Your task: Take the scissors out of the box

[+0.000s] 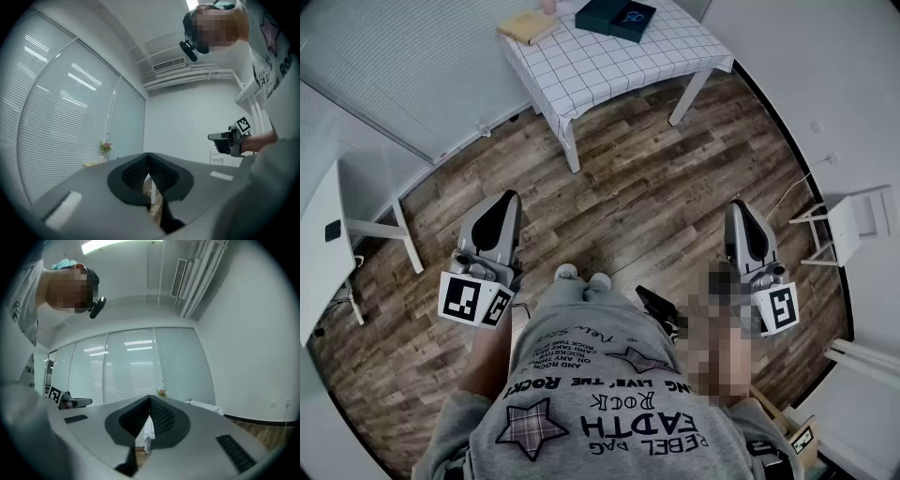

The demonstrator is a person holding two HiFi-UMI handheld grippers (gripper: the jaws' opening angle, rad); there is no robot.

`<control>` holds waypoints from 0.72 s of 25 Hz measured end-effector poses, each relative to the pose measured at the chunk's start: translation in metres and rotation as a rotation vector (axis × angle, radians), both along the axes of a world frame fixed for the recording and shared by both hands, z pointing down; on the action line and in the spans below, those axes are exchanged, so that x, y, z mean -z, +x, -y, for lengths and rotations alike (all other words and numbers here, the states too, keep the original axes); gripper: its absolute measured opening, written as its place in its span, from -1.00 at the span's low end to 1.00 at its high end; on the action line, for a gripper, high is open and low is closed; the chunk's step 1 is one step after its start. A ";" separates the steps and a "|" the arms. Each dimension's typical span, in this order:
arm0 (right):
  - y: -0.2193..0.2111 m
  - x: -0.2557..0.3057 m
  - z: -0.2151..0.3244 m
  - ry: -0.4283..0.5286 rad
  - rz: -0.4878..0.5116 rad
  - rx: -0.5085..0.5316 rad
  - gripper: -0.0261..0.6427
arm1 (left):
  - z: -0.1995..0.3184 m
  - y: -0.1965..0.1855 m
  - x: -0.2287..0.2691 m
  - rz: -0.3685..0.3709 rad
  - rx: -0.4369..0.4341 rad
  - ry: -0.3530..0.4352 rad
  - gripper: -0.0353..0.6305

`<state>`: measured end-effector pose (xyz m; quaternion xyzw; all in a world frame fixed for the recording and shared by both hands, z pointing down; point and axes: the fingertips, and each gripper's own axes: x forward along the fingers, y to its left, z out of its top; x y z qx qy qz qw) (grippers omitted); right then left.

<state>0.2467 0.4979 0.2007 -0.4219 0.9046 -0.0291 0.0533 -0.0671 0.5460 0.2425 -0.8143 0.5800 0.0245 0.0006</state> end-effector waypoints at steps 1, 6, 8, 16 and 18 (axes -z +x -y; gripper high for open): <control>-0.001 0.000 -0.001 0.002 0.001 0.002 -0.88 | -0.001 0.000 0.000 0.000 0.003 0.001 -0.87; -0.006 0.002 -0.005 0.014 -0.002 0.012 -0.88 | -0.004 -0.001 -0.001 -0.001 0.008 0.005 -0.87; -0.005 0.004 -0.005 0.024 0.001 0.007 -0.88 | -0.004 0.001 -0.003 0.003 0.007 0.001 -0.87; 0.013 0.027 -0.007 0.099 0.180 -0.009 -0.88 | -0.001 0.008 0.000 0.035 -0.005 -0.003 -0.87; 0.010 0.026 -0.003 0.099 0.183 -0.002 -0.88 | 0.004 0.007 -0.001 0.038 -0.007 -0.008 -0.87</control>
